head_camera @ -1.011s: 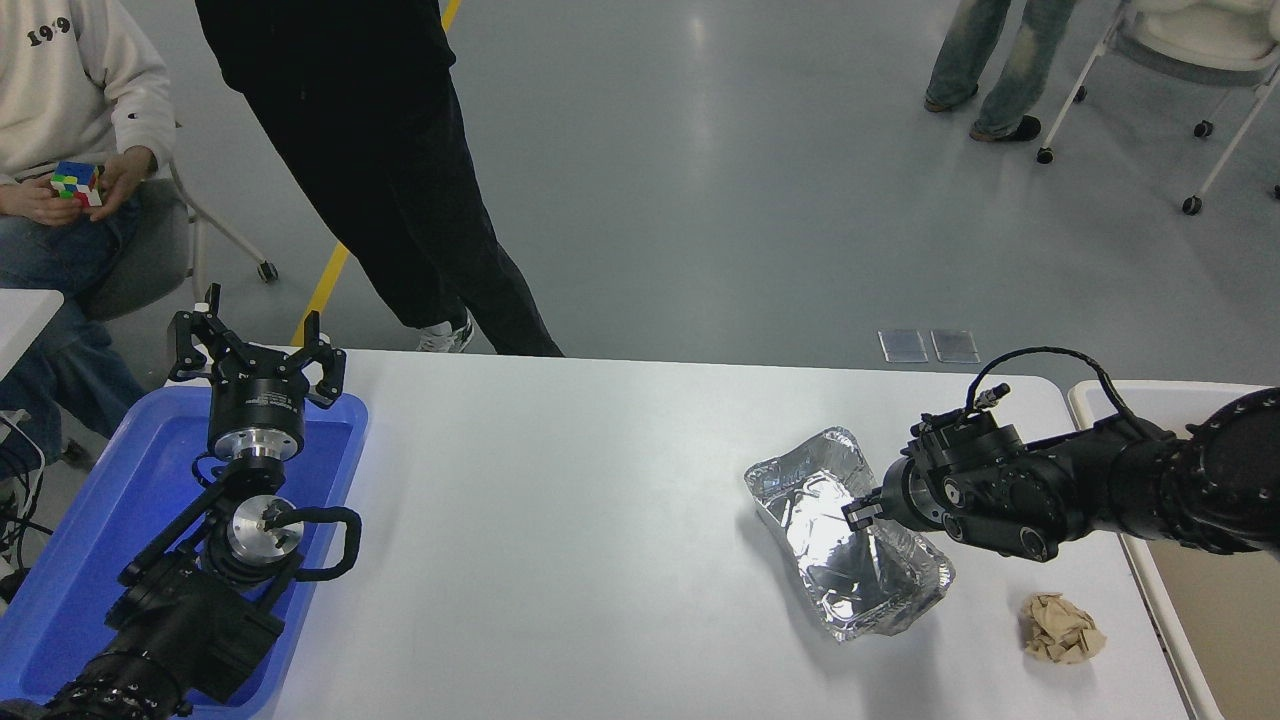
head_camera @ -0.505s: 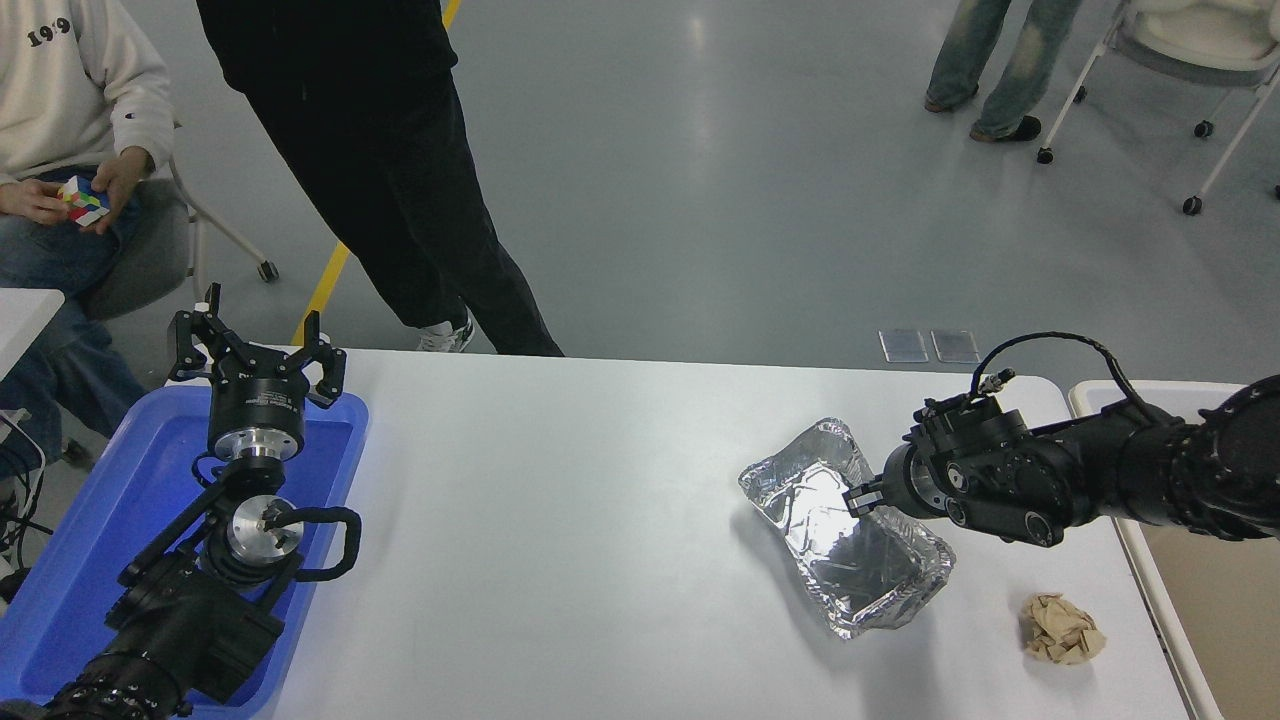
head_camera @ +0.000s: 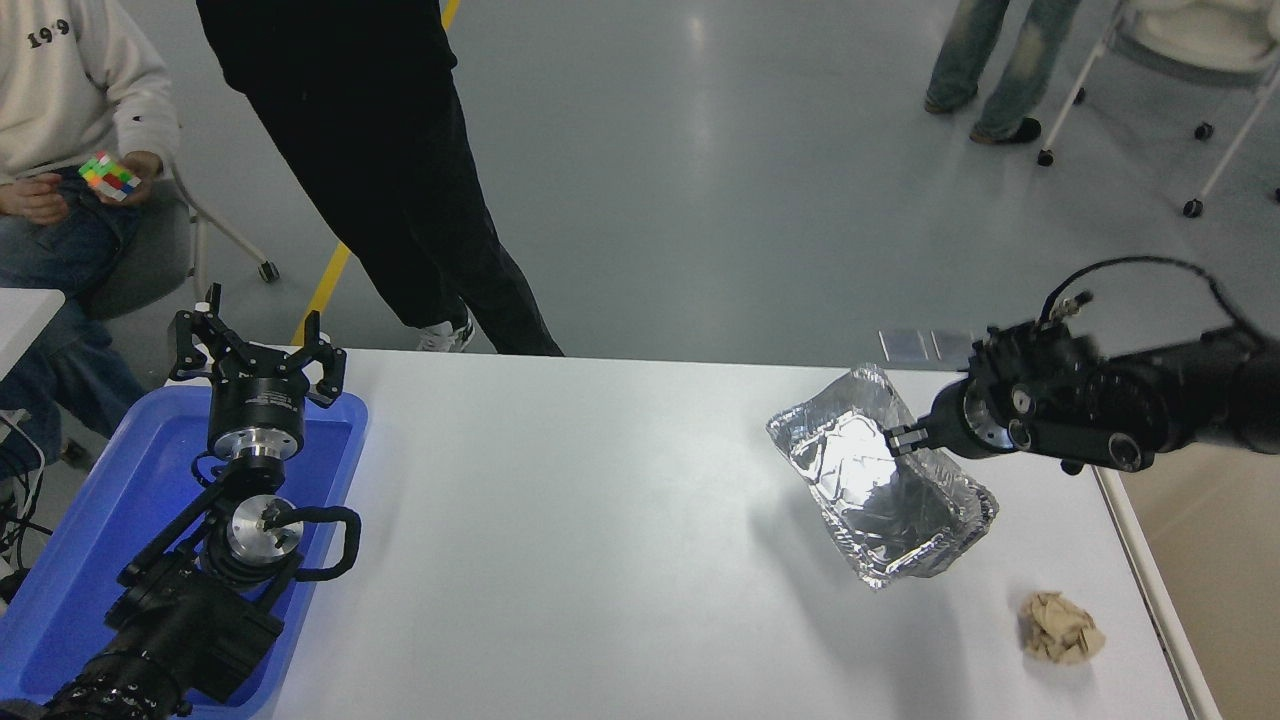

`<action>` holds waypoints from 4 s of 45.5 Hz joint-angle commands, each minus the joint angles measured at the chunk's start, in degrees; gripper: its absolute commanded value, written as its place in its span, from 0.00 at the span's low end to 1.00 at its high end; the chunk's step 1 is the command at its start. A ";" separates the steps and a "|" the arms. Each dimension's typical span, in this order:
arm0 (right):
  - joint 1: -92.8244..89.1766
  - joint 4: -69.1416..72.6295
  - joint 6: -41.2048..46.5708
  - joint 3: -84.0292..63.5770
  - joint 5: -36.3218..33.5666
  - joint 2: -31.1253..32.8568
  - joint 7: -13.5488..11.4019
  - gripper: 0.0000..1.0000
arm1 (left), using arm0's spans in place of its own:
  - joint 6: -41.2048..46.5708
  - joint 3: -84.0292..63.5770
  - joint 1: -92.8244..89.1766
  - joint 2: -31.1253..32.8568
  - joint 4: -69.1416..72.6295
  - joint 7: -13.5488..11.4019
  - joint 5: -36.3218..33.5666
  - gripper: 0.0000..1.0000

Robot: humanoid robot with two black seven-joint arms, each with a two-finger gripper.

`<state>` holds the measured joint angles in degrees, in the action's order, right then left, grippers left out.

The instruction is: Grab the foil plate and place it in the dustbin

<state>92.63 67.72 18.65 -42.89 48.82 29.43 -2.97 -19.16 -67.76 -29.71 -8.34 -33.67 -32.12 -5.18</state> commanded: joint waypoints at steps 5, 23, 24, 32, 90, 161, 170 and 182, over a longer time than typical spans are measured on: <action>26.63 13.40 14.03 -4.04 -0.21 11.08 -0.19 0.00 | 0.00 0.00 0.00 -0.01 0.01 0.04 0.00 0.99; 41.31 13.31 26.35 -4.31 -1.97 16.27 -0.46 0.00 | 0.00 0.00 0.00 -0.01 0.01 0.04 0.00 0.99; 41.58 13.14 26.35 -4.31 -2.06 16.71 -0.54 0.00 | 0.00 0.00 0.00 -0.01 0.01 0.04 0.00 0.99; 42.46 8.49 26.35 -4.13 -1.88 24.78 -1.07 0.00 | 0.00 0.00 0.00 -0.01 0.01 -0.05 0.00 0.99; -47.53 -68.87 -14.26 48.60 -34.13 5.64 -1.07 0.00 | 0.00 0.00 0.00 -0.01 0.01 -0.05 0.00 0.99; -60.64 -68.95 -19.27 52.38 -42.75 -2.27 4.55 1.00 | 0.00 0.00 0.00 -0.01 0.01 -0.05 0.00 0.99; -58.36 -68.78 -19.18 51.95 -42.58 -0.78 4.46 1.00 | 0.00 0.00 0.00 -0.01 0.01 -0.05 0.00 0.99; -50.89 -68.51 -14.62 45.71 -42.22 1.59 3.85 1.00 | 0.00 0.00 0.00 -0.01 0.01 -0.05 0.00 0.99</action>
<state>35.97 -0.98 0.05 7.57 6.35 29.34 1.23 -19.16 -67.76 -29.71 -8.35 -33.66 -32.16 -5.19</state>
